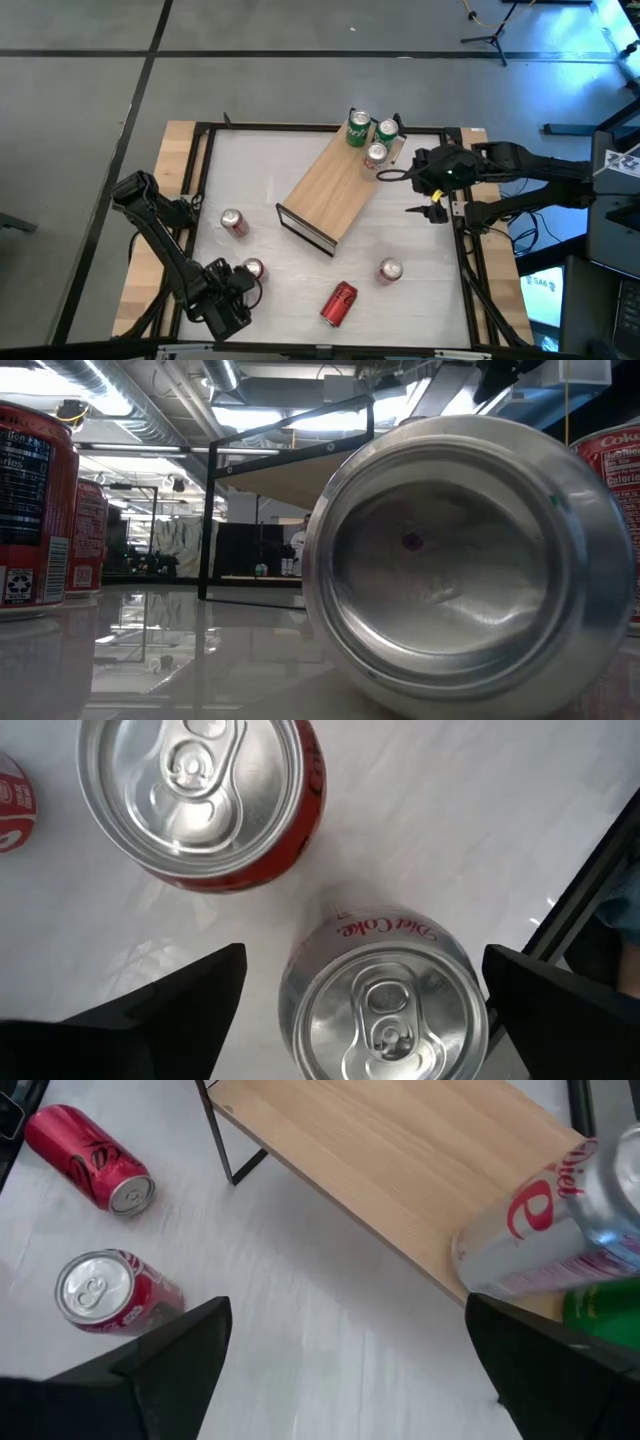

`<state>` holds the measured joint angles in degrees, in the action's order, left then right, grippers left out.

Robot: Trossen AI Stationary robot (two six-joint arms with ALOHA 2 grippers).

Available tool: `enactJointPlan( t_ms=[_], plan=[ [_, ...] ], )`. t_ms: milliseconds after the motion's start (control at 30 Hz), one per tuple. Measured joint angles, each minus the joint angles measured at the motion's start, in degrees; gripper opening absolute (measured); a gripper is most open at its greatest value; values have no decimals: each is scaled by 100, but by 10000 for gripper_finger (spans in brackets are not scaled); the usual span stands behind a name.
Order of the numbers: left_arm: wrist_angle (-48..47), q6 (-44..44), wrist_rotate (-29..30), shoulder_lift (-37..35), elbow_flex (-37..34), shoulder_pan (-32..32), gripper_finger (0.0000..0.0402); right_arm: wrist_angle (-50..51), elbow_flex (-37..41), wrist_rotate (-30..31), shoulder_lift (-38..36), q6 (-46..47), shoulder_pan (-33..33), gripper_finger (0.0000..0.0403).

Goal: Place canned beverage on shelf
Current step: Put the red-silver soda can on the shelf aligned with the other red-silver soda can

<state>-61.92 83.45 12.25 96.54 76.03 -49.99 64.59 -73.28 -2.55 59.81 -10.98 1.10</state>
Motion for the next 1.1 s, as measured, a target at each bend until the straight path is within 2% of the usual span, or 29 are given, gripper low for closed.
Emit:
enactJointPlan(
  t_ms=[167, 367, 567, 667, 767, 900, 1100],
  plan=[
    [9, 44, -51, -5, -2, -1, 393, -133, 161, 0, -453, 6, 4, 397],
    [606, 50, -434, -14, -391, 25, 389, -742, 1020, 0, -1382, 350, 4, 397],
    [615, 42, -494, -14, -498, 198, 364, -1329, 1939, 0, -2141, 655, 2, 397],
    [609, -25, -875, -14, -498, 269, 344, -1627, 2349, 0, -2405, 680, 2, 397],
    [607, -20, -1166, -14, -499, 307, 321, -1913, 2709, 0, -2568, 691, 2, 397],
    [607, 8, -1203, -14, -498, 358, 294, -2183, 3019, 0, -2614, 691, 2, 397],
    [600, -29, -1436, -18, -490, 516, 290, -2178, 3058, 0, -2506, 691, 2, 397]
  ],
)
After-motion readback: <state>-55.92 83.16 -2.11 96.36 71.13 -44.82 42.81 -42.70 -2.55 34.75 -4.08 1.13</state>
